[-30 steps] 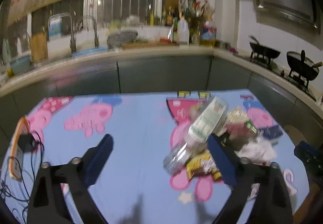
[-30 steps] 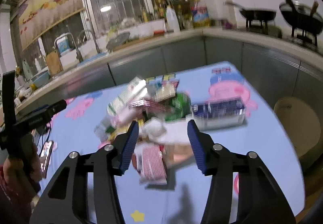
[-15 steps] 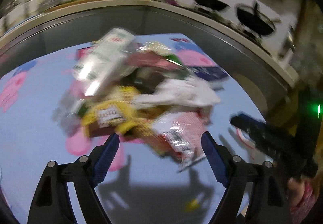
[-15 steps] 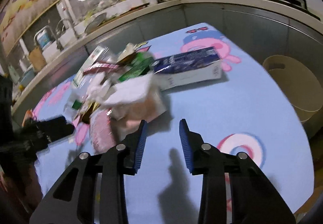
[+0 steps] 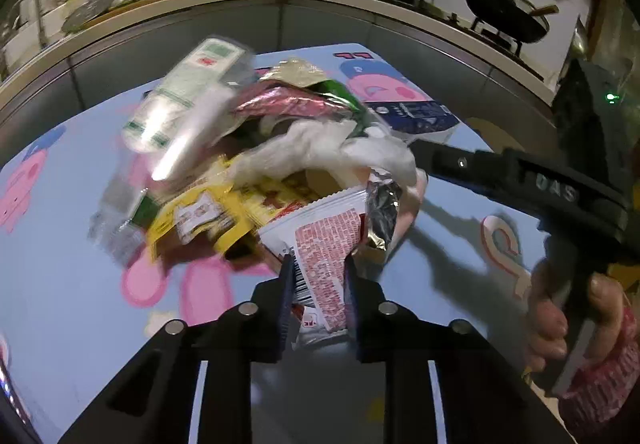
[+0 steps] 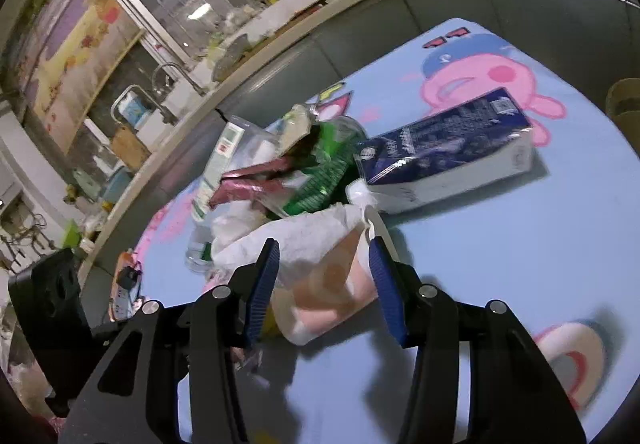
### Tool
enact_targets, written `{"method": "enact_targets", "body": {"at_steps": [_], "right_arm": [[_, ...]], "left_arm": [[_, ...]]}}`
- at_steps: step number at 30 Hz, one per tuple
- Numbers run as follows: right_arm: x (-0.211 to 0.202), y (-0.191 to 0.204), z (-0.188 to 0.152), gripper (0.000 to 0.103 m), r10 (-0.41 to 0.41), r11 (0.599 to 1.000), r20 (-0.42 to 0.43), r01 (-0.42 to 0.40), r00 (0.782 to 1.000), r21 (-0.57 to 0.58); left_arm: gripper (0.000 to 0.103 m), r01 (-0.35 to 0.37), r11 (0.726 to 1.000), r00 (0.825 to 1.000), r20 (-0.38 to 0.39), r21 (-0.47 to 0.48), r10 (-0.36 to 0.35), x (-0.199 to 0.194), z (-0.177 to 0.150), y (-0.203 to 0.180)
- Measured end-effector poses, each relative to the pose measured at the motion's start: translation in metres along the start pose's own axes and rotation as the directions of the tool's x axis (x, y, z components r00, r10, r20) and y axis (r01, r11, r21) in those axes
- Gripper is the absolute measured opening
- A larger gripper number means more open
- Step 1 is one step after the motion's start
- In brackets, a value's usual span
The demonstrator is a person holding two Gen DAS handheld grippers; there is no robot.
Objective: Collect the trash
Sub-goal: 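Grasp the red-and-white snack packet with the left gripper while the right gripper grasps the white tissue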
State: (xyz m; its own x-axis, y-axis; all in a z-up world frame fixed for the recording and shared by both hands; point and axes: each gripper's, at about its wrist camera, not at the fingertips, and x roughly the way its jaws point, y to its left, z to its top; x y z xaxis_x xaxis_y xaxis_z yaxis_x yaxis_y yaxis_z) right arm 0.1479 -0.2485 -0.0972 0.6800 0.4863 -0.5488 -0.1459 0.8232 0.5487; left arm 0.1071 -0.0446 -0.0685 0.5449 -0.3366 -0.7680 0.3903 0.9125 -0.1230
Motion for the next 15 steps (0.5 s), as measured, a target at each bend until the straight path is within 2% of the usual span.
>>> {"method": "enact_targets", "body": {"at_steps": [1,2,6,12,15], "right_arm": [[0.000,0.004,-0.001,0.024,0.007,1.000,0.000,-0.007,1.000,-0.014],[0.001,0.009,-0.001,0.018,0.003,0.999,-0.003,-0.003,1.000,-0.034],[-0.001,0.017,-0.001,0.007,-0.021,0.998,-0.008,0.021,1.000,-0.066],[-0.010,0.018,-0.003,0.005,-0.058,0.994,0.004,0.058,0.998,-0.095],[-0.014,0.020,-0.005,0.008,-0.079,0.991,0.016,0.080,0.997,-0.110]], "left_arm": [[0.020,-0.003,1.000,1.000,0.008,-0.011,0.003,-0.008,-0.003,0.004],[0.019,-0.002,1.000,1.000,0.015,-0.016,0.002,-0.013,-0.004,0.007],[0.015,-0.015,0.999,0.999,0.032,-0.032,0.016,-0.027,-0.008,0.013],[0.014,-0.028,0.996,0.999,0.032,-0.082,0.031,-0.037,-0.016,0.026],[0.014,-0.040,0.995,0.998,0.043,-0.094,0.045,-0.045,-0.019,0.030]]}}
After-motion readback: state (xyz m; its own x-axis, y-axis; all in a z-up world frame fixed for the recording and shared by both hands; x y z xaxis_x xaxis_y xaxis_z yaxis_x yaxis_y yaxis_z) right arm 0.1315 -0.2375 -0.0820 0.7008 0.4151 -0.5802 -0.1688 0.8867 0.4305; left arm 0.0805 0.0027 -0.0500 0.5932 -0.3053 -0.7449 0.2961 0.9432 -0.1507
